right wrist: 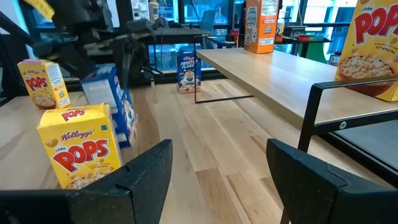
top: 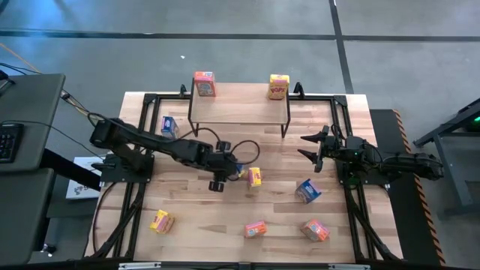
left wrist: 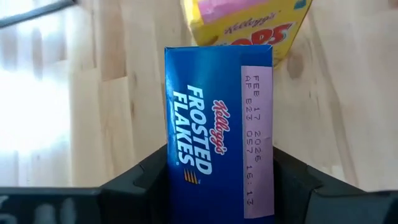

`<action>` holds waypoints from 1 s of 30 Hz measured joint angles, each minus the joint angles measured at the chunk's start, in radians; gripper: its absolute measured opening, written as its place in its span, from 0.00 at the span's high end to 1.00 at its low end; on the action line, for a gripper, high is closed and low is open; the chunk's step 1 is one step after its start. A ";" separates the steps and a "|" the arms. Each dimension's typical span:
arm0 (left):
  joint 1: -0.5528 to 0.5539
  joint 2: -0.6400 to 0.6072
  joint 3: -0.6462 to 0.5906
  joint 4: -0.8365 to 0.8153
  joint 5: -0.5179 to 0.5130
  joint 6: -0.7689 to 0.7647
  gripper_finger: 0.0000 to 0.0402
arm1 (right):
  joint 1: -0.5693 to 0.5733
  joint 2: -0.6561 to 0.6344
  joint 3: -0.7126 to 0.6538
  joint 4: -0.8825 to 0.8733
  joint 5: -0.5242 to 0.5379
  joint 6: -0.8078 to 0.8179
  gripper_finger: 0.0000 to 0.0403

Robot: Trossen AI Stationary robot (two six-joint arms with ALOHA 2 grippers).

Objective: Stack cereal on shelf
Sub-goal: Put the middle blue cereal box on the shelf

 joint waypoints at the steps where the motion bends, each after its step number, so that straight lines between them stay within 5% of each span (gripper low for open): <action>1: 0.000 -0.016 0.000 -0.003 -0.002 0.000 0.54 | 0.000 0.000 0.000 0.000 0.000 0.000 0.37; 10: 0.000 -0.175 0.000 0.004 -0.118 0.076 0.54 | 0.000 0.000 0.000 0.000 0.000 0.000 0.37; 20: 0.090 -0.269 0.000 0.164 -0.320 0.408 0.54 | 0.000 -0.001 0.000 0.000 0.000 0.000 0.37; 30: 0.318 -0.278 0.001 0.393 -0.246 0.699 0.54 | 0.000 -0.001 0.000 0.000 0.000 0.000 0.37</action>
